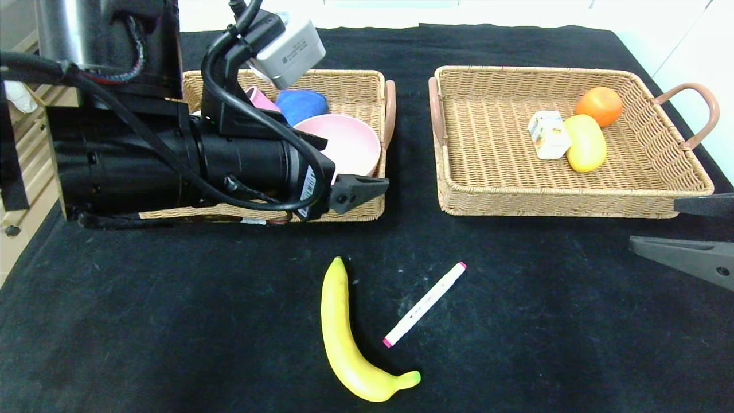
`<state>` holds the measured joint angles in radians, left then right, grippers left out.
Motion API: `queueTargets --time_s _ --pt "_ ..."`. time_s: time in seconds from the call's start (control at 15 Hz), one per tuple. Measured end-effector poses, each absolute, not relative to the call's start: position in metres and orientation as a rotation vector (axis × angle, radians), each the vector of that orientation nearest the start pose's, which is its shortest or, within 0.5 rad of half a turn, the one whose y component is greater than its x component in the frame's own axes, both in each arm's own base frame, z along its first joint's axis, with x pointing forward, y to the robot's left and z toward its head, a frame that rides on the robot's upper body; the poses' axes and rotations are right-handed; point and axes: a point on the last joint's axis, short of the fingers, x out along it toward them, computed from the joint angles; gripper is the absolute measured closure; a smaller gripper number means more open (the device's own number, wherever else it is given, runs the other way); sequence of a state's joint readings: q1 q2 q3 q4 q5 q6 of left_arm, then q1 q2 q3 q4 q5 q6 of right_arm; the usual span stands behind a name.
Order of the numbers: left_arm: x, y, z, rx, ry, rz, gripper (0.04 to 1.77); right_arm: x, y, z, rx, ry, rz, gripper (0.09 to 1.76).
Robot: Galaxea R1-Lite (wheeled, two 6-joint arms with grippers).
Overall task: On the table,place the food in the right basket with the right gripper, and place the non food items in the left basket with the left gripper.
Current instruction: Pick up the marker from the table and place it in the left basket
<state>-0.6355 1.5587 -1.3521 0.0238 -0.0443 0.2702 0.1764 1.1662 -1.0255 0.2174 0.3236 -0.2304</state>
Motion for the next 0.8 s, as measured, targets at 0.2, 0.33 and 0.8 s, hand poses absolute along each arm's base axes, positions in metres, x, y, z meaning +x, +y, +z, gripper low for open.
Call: queueTargets --time_s 0.2,0.33,0.8 --pt "0.217 -0.184 0.291 0.342 0.158 -0.764 0.11 0.157 0.035 0.291 -0.191 0.302 0.532 0.14" --pt "0.211 -0.190 0.274 0.355 0.207 -0.801 0.11 0.157 0.035 0.291 -0.189 0.302 0.531 0.14" --pt "0.210 -0.205 0.232 0.369 0.221 -0.833 0.10 0.157 0.035 0.291 -0.188 0.301 0.528 0.14"
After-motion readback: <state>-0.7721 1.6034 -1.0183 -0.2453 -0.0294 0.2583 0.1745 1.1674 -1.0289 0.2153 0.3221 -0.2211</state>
